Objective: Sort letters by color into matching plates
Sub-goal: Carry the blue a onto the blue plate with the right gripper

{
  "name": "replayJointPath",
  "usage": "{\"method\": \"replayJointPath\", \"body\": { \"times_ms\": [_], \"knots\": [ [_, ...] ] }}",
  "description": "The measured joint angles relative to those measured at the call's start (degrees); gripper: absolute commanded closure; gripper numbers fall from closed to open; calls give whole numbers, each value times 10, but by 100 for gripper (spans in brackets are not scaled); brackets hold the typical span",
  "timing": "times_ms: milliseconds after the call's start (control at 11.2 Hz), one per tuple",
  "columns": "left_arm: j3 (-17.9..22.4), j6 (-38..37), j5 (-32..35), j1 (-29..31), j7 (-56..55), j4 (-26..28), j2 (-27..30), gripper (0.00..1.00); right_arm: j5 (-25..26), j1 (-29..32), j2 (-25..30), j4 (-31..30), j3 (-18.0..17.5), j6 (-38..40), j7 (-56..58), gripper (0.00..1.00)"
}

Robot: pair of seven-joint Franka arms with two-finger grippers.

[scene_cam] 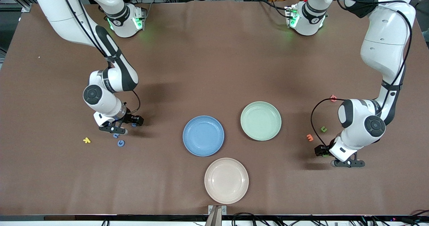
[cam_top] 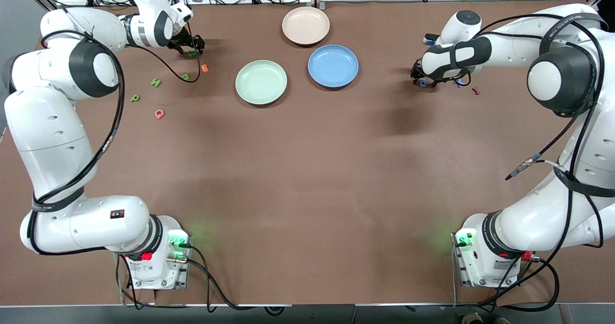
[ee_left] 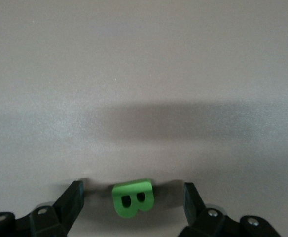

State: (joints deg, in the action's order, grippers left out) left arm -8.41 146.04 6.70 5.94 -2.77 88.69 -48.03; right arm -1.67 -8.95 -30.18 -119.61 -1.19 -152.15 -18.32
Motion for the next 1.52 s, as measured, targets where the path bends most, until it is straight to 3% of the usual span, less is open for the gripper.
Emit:
{"method": "replayJointPath", "body": {
  "times_ms": [179, 268, 625, 804, 1071, 1339, 1518],
  "knots": [
    [0, 0, 3, 0, 8, -6, -3, 32, 15, 1, 2, -1, 1, -1, 1, 95],
    [0, 0, 6, -1, 9, -7, -3, 36, 18, 1, 4, 0, 0, -1, 3, 100],
    [0, 0, 13, -3, 9, -10, -3, 56, 21, 1, 7, -1, 1, 1, 7, 100],
    [0, 0, 14, -4, 9, -12, -3, 56, 21, 1, 8, 6, 1, 16, 7, 100],
    [0, -1, 14, -4, 9, -13, -3, 54, 18, -2, 26, 55, -6, 110, -32, 100],
    [0, -4, 14, -4, 9, -13, -3, 51, -2, -36, 30, 99, -21, 120, -90, 100],
    [0, -6, 14, -4, 9, -13, -3, 54, -34, -72, 30, 131, -23, 120, -104, 100]
  ]
}}
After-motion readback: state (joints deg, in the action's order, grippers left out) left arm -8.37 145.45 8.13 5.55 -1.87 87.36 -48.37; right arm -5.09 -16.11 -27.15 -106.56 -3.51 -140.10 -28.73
